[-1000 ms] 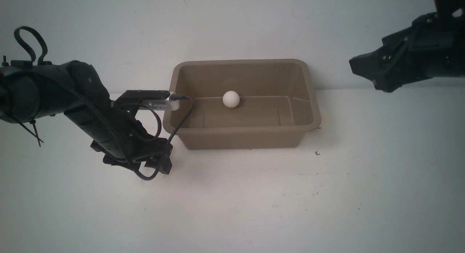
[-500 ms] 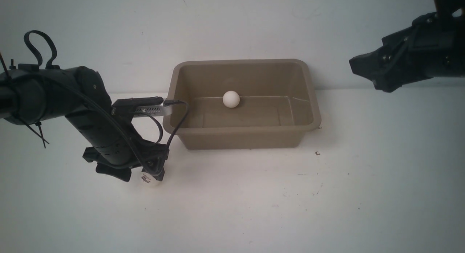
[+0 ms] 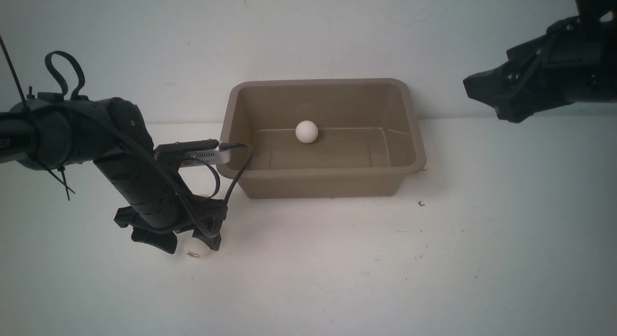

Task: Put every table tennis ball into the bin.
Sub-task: Use the left arm to clamp the table tennis ball closest to it, then use the left arm to put the table tennis ball into the box, then use the left arm to clamp the table tennis ball closest to it, then use the left arm to put the table tennis ball into the box, then use the right arm to clamp the table tennis ball closest to it

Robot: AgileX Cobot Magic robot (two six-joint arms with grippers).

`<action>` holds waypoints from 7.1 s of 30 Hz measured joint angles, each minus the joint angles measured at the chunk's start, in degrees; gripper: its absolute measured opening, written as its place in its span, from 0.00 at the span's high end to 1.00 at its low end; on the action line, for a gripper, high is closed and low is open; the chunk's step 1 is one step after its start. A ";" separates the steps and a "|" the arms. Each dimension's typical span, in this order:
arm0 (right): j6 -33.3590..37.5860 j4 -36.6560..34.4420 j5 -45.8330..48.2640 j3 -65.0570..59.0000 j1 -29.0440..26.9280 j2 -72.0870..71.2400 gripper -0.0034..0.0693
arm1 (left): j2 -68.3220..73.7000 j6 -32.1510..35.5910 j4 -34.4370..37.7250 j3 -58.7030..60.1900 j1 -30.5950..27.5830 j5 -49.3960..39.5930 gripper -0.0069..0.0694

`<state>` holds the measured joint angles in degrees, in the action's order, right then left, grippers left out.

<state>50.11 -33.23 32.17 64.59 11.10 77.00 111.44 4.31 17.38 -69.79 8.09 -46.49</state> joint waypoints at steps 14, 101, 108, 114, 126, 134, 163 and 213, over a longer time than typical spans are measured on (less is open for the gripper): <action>0.43 -0.16 -0.17 0.00 0.00 0.00 0.25 | 1.69 0.64 1.76 -0.12 0.00 -1.12 0.45; 0.49 -0.20 -0.88 0.00 0.00 0.00 0.25 | 7.13 20.20 2.33 -16.31 -2.28 -4.22 0.20; 0.49 -0.21 -0.87 0.00 0.00 0.00 0.25 | 7.46 16.52 -1.26 -16.31 -2.22 -3.27 0.20; 0.49 -0.21 -0.87 0.00 0.00 0.00 0.25 | 7.46 16.30 -1.39 -16.31 -1.89 -3.39 0.20; 0.49 -0.21 -1.34 0.00 0.00 0.00 0.25 | 7.87 16.30 -1.45 -16.38 -1.64 -2.50 0.20; 0.70 -0.21 -1.34 0.00 0.00 0.00 0.25 | 10.35 16.30 -1.05 -16.59 -1.64 -2.46 0.31; 2.01 -0.21 -1.55 0.00 0.00 0.00 0.25 | -3.49 27.21 9.47 -16.59 -0.96 -3.80 0.45; 2.01 0.91 -7.12 0.00 0.00 0.20 0.25 | -16.25 22.82 -2.85 -16.59 0.07 -10.71 0.27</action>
<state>52.12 -32.32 25.05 64.59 11.10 77.20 95.19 27.13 14.53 -86.38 8.16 -57.20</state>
